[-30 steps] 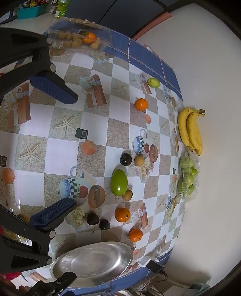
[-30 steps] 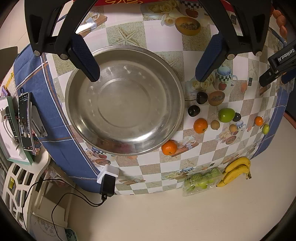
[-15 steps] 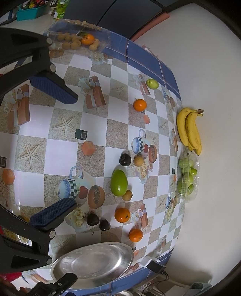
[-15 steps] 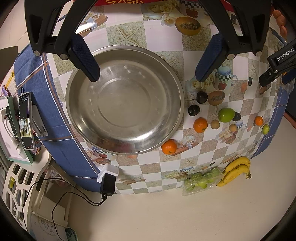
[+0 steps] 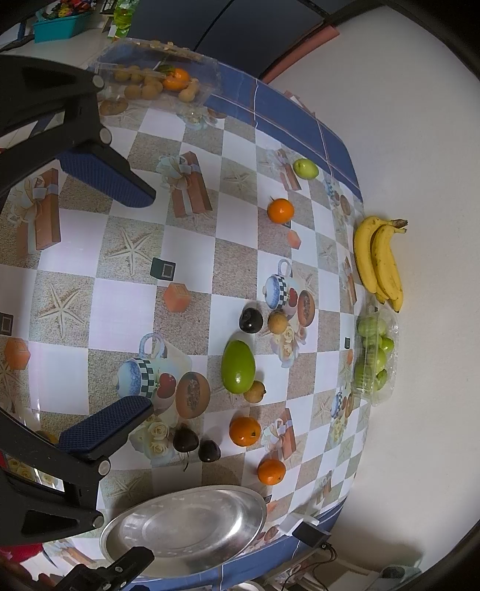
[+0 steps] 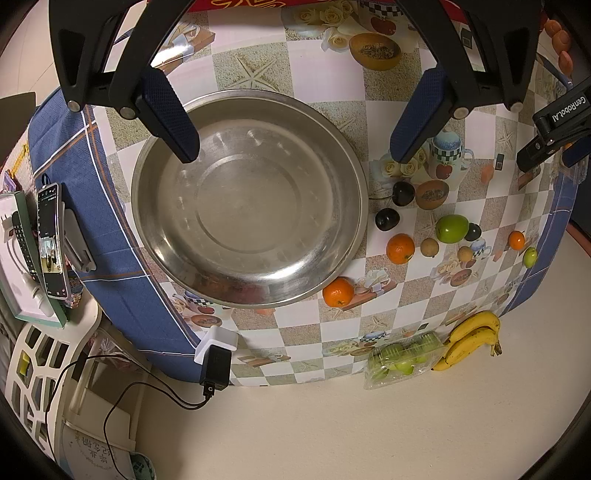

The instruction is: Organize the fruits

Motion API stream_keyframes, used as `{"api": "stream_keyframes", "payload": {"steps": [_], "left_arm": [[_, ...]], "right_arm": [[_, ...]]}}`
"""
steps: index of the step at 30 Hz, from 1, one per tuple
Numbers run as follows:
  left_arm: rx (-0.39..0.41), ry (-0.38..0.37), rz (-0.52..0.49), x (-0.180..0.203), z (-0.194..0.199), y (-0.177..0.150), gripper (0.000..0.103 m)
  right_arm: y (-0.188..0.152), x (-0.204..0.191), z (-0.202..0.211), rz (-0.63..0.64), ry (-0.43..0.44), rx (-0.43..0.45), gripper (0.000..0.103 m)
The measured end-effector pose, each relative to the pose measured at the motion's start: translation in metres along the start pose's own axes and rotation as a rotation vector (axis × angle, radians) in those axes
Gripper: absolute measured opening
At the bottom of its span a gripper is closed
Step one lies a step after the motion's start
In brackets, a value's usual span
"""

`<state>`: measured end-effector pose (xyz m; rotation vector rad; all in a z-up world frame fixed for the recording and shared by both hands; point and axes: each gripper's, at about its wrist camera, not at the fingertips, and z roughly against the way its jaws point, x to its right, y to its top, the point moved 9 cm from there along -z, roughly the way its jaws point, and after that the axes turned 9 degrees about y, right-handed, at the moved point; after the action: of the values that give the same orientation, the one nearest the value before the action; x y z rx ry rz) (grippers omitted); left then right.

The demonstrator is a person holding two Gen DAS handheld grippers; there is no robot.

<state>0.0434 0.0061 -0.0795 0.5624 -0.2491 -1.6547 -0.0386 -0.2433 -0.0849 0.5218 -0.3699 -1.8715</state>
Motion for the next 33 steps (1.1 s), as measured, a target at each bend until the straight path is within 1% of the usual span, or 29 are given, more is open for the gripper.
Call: {"api": "stream_keyframes", "payload": {"steps": [33], "left_arm": [[0.0,0.004,0.001,0.0015,-0.0003,-0.0015,0.103]], "right_arm": [[0.0,-0.0003,0.0,-0.001,-0.002,0.001,0.103]]}}
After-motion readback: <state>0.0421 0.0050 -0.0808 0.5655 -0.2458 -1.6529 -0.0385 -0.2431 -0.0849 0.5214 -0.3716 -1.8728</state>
